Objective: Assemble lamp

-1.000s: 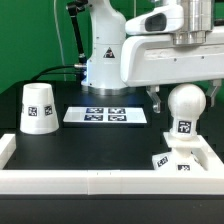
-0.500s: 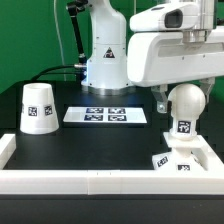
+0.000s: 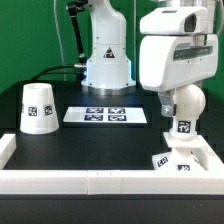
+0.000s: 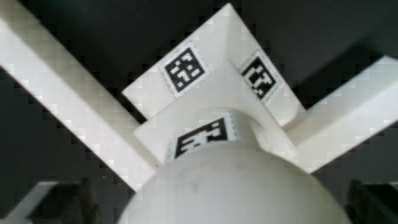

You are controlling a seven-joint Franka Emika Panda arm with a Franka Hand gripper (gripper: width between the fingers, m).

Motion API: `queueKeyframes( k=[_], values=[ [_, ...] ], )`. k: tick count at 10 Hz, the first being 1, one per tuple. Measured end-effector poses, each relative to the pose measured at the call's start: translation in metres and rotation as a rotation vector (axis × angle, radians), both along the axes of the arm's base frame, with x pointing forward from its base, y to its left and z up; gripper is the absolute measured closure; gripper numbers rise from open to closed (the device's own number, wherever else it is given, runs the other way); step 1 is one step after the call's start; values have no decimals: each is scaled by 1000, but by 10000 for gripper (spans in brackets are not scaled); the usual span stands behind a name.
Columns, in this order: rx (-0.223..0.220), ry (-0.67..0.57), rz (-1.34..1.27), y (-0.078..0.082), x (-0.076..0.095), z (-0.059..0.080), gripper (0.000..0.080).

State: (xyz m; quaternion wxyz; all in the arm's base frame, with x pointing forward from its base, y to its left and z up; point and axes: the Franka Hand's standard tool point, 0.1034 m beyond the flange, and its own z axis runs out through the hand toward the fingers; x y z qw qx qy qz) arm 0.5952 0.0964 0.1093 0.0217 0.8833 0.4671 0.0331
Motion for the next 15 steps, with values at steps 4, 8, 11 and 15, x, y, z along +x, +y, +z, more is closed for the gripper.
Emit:
queueKeyframes(
  k=[4,8,11,15],
  values=[
    [-29,-8,127,4,6,2,100],
    [-26,-8,114,6,5,1,223],
    [-22,-9,74,6,5,1,223],
    [26,-14,-375,8,5,2,222]
  ],
)
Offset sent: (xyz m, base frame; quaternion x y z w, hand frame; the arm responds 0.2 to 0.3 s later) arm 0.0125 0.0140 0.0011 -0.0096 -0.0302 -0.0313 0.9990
